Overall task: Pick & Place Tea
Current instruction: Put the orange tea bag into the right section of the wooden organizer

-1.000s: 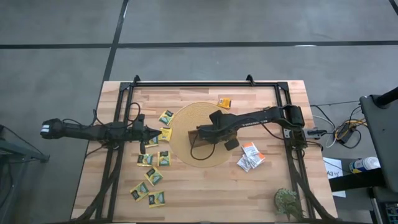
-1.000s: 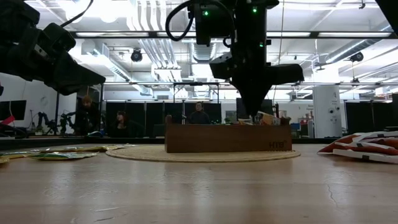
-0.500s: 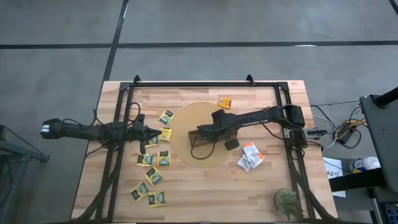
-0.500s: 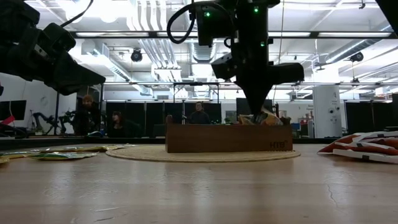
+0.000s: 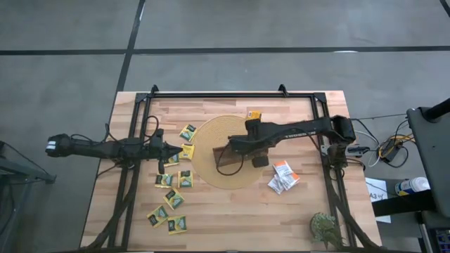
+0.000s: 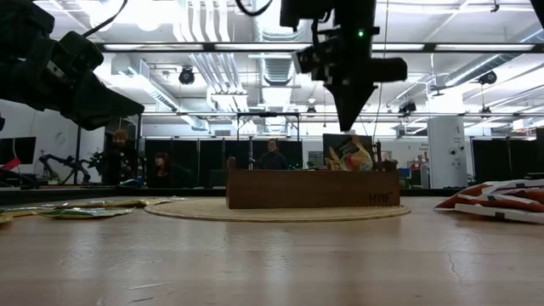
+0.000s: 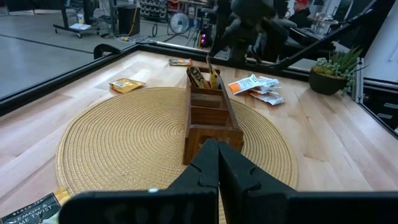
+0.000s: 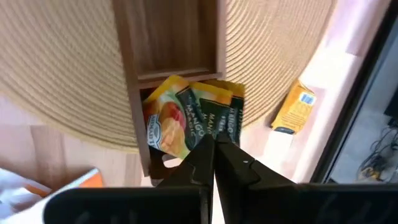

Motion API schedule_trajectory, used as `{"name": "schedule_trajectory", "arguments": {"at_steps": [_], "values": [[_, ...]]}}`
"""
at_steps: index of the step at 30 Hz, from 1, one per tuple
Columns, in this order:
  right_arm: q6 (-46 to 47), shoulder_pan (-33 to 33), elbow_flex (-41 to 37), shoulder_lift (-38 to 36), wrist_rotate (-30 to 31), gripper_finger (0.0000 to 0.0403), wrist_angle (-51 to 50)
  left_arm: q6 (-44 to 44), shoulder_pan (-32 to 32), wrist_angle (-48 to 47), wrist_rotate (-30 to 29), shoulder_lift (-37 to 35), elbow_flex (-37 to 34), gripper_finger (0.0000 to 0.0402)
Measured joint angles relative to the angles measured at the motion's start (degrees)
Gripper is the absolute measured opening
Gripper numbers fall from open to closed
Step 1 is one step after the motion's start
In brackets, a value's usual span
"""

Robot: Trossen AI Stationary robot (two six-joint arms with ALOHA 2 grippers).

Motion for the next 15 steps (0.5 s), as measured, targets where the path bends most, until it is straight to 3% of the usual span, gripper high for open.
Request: {"name": "schedule_trajectory", "arguments": {"at_steps": [15], "values": [[3.30,-0.11,-5.76,-0.98,-0.06,0.0017,4.69,0.02,0.00,0.00,0.01,0.00,0.00,0.0000]]}}
